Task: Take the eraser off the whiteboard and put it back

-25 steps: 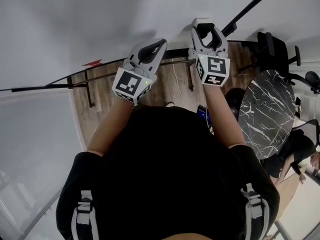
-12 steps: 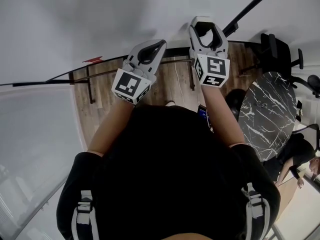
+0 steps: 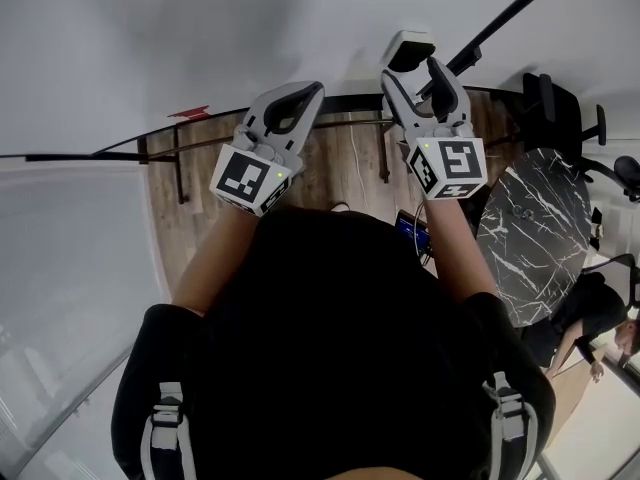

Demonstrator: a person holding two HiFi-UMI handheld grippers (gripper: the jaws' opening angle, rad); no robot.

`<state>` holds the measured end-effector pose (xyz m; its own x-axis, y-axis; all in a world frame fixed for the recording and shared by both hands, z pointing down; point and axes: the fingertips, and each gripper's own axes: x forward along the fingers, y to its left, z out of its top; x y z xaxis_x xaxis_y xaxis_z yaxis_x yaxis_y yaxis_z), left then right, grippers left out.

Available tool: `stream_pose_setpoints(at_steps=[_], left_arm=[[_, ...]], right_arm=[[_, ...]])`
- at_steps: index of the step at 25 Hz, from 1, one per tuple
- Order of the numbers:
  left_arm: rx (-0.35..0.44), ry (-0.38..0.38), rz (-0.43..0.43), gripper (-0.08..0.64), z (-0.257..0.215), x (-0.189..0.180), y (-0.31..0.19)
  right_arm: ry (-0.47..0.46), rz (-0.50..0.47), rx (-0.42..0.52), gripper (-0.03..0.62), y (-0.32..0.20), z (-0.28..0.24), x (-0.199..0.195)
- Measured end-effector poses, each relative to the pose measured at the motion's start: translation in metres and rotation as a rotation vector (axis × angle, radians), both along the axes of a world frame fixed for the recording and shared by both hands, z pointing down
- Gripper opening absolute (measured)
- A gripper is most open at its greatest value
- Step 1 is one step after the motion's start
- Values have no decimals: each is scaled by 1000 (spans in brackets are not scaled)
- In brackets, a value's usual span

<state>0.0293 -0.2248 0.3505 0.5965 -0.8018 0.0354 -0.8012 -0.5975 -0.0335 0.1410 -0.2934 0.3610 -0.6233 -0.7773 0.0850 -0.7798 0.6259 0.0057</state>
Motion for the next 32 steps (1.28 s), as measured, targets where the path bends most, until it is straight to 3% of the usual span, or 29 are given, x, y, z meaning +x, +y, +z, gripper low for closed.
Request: stream_pose_setpoints(at_steps=[7,15,24,32], left_arm=[[-22,17,10,5,1,-15,33],[-26,12,5,4,3,-36,67],[-49,9,-19,4,11,-60,97],[-66,19,-40,4,20,-78,108]], right_arm=[[-67,-162,-13,231,55,-11,-23],[-56,-318,-16,164,112,-5,-65],[-71,-432,-47,36,152,5,-108],[-73,-460,-50,5,154,9,-125]])
